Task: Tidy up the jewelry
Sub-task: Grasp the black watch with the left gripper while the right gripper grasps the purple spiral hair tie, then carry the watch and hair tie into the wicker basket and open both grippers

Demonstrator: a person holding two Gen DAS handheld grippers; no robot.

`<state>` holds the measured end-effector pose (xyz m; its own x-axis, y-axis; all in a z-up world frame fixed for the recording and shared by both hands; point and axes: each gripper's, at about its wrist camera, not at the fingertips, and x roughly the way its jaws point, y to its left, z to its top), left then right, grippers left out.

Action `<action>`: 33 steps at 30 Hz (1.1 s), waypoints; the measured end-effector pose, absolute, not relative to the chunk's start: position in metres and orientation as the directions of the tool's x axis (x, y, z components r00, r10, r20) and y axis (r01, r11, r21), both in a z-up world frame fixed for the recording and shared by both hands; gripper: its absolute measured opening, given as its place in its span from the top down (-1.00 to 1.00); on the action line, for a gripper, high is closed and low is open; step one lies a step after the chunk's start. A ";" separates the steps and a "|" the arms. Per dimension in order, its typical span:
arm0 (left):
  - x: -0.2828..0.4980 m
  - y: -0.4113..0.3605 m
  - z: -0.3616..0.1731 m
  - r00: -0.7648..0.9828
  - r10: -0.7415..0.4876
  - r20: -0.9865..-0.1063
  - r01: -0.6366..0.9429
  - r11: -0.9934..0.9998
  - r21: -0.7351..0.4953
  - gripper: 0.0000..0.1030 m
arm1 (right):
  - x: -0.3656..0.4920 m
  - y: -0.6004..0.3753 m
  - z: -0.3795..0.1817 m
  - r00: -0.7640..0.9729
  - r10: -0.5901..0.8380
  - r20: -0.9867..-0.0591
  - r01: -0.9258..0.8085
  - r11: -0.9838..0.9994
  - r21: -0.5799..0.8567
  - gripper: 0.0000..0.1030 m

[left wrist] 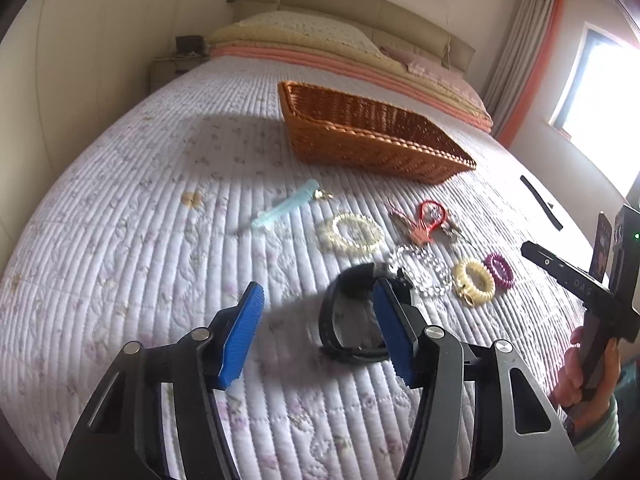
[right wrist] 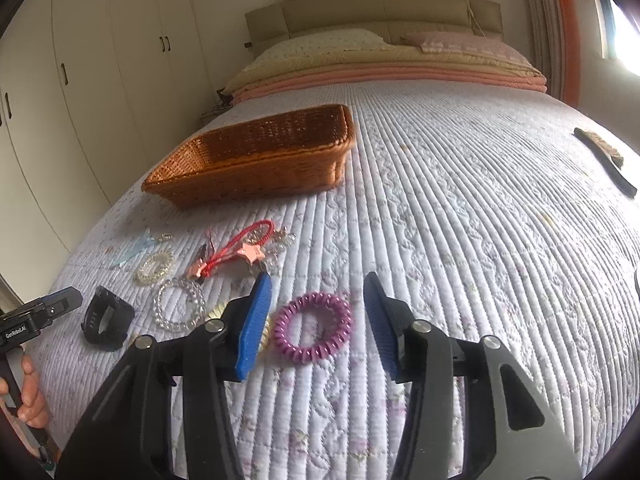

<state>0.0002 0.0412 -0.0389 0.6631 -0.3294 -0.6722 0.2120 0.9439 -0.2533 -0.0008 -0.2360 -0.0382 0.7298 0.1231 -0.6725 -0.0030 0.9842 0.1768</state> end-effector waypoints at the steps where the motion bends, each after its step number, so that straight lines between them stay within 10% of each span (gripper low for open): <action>1: 0.000 0.038 -0.042 0.654 -0.336 -0.677 0.214 0.942 -0.260 -0.05 | -0.003 -0.236 -0.042 0.718 0.127 -0.685 -0.008 0.985 0.174 0.19; 20: 0.016 0.013 -0.059 0.611 -0.269 -0.745 0.186 0.963 -0.195 0.86 | 0.022 -0.225 -0.061 0.625 0.059 -0.779 -0.003 0.997 0.073 0.81; 33: 0.029 -0.008 0.015 0.747 -0.324 -0.581 0.252 0.946 -0.204 0.87 | 0.031 -0.222 0.010 0.764 0.142 -0.630 -0.065 0.988 0.143 0.81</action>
